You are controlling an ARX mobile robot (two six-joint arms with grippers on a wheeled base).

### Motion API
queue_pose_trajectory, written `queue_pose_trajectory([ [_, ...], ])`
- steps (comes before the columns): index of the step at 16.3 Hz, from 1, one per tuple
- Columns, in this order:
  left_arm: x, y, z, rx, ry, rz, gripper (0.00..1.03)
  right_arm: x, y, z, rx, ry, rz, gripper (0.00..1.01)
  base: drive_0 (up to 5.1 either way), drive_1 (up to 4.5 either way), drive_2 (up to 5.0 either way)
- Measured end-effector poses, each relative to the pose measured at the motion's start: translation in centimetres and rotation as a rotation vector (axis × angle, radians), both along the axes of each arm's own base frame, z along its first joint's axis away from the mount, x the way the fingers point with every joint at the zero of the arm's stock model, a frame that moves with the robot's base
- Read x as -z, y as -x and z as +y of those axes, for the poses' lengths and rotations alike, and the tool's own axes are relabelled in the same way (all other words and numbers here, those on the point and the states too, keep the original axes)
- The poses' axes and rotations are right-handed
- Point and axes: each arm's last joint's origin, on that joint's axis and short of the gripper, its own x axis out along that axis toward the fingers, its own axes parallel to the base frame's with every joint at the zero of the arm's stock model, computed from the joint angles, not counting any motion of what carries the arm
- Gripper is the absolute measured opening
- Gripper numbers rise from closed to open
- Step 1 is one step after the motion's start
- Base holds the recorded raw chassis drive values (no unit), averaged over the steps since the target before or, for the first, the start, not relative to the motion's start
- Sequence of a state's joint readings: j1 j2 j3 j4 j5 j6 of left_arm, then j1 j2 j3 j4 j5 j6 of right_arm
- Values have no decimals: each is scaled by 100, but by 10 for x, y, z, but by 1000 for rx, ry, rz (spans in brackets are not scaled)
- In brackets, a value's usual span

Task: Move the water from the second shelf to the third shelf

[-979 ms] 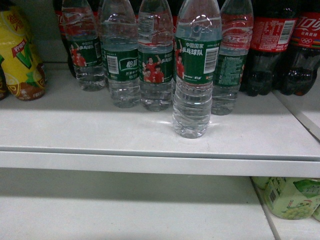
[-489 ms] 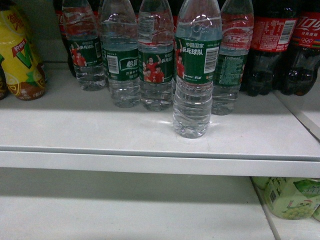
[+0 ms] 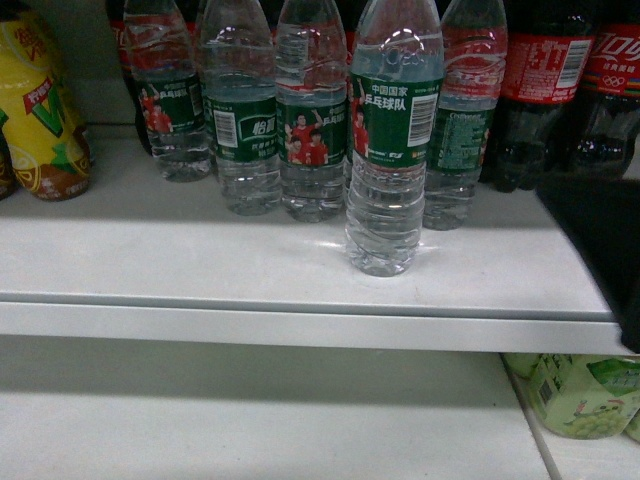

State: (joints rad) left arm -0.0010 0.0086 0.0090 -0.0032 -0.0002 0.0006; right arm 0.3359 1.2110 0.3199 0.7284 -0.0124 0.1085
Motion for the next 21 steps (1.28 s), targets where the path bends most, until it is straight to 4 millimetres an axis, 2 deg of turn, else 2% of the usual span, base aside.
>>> queue_pose_trajectory([
  [3,0,0,0,0,0,0,98,15,-18,31,-84,28,64,98,0,0,0],
  [7,0,0,0,0,0,0,98,11,-35,62,-141,-1,71,98,0,0,0],
  [13,0,0,0,0,0,0,98,6,-74,77,-30,-35,67,98,0,0,0],
  [16,0,0,0,0,0,0,98,4,-80,80,-24,-37,46,98,0,0,0],
  [21,0,0,0,0,0,0,98,7,-91,85,-6,58,10,98,0,0,0],
])
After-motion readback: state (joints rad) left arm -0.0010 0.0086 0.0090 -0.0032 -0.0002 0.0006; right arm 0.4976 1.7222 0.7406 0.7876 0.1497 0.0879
